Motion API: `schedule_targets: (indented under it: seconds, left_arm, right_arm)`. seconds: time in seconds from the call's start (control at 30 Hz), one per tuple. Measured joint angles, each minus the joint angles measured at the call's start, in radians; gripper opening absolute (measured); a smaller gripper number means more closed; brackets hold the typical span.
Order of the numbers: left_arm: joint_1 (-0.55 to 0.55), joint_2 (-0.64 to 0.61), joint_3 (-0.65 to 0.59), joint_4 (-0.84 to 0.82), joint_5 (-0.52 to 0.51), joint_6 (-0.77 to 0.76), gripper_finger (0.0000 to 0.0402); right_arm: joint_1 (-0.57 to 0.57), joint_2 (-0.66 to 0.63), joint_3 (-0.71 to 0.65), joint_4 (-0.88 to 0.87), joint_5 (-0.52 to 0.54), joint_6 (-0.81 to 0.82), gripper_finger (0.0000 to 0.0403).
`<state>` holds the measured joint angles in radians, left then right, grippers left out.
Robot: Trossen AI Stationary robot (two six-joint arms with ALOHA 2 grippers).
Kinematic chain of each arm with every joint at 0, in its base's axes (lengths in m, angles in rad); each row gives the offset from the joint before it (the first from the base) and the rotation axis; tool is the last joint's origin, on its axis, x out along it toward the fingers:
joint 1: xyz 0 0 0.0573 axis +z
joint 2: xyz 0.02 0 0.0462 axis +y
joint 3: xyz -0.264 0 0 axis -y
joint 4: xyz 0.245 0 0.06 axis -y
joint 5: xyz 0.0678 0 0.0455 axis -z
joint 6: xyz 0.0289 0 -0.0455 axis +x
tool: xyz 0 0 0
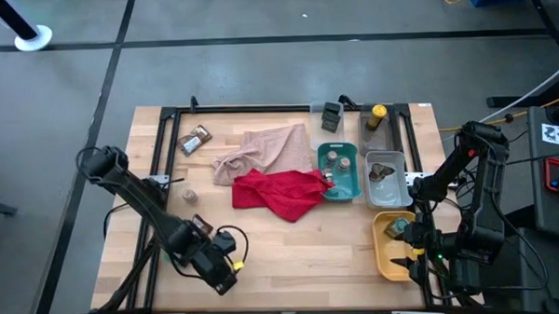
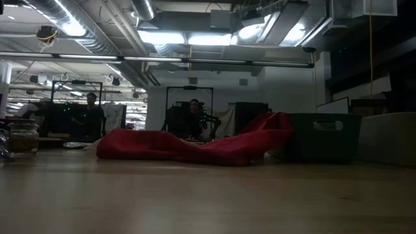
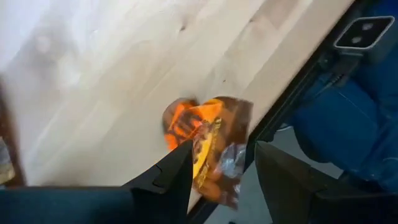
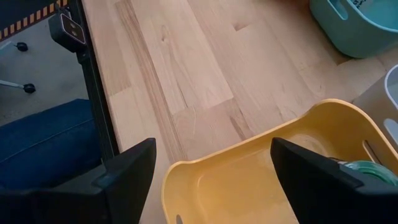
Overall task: Sort spices by type
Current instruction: Put the bottom orange pouch seasoning into the light blue bin
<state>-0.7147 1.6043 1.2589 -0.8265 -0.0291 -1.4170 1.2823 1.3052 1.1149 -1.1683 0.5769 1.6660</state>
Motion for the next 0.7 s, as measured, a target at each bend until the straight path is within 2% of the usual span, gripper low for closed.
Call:
schedule_targets:
  seconds: [0.37,0.7]
  left_arm:
    - [-0.035,0.023,0.005,0.025,-0.025,0.012,0.0155]
    - [-0.046,0.142,0.005,0.031,-0.043,0.17,0.0155]
  right_arm:
    - [0.0,0.0,0.0,0.0,0.0,0.0,0.0317]
    - [0.0,0.002,0.0,0.001,0.0,0.0,0.0317]
